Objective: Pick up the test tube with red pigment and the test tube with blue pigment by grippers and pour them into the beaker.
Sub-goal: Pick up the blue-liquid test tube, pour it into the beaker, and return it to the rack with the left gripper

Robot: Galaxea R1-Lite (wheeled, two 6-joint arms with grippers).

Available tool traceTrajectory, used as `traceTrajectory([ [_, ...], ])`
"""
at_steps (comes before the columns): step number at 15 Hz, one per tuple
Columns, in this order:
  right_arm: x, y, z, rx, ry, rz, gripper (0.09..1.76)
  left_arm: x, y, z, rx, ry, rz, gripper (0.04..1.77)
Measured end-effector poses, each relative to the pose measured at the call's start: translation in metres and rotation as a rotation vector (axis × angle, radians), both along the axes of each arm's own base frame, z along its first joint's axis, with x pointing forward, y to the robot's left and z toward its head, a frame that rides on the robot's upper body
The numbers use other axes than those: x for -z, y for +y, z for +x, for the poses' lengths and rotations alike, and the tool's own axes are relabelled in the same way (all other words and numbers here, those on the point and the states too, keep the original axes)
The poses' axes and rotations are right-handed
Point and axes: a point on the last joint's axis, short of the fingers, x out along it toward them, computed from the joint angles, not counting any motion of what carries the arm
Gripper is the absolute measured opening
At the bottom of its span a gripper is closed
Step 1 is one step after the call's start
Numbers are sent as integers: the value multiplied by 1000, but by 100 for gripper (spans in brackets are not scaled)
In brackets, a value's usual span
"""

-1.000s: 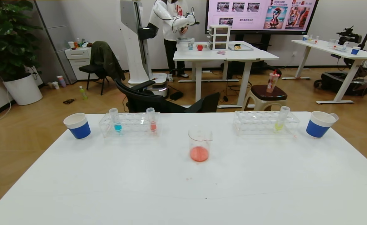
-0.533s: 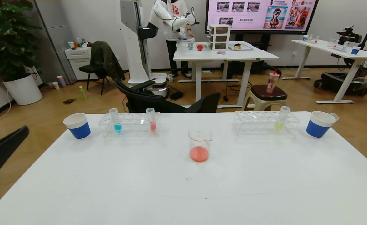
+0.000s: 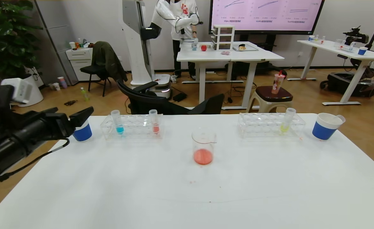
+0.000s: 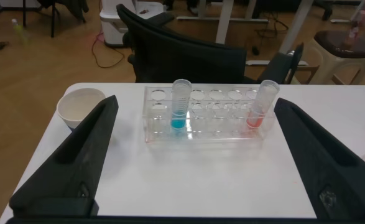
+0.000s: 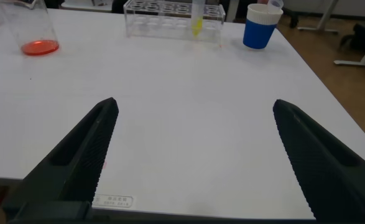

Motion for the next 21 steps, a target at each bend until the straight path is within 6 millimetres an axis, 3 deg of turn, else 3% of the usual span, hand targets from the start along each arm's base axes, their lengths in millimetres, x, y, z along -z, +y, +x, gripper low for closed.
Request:
traceTrajectory([
  [3, 0, 0, 0, 0, 0, 0, 174, 39, 3, 58, -2, 5, -6, 175],
  [5, 0, 0, 0, 0, 0, 0, 174, 70, 3, 87, 0, 12, -7, 175],
  [10, 0, 0, 0, 0, 0, 0, 174, 137, 1, 119, -20, 52, 11, 175],
  [13, 0, 0, 0, 0, 0, 0, 174, 147, 1, 131, -27, 51, 12, 175],
  [21, 0, 0, 0, 0, 0, 0, 174, 135, -6, 176, -45, -19, 16, 175],
])
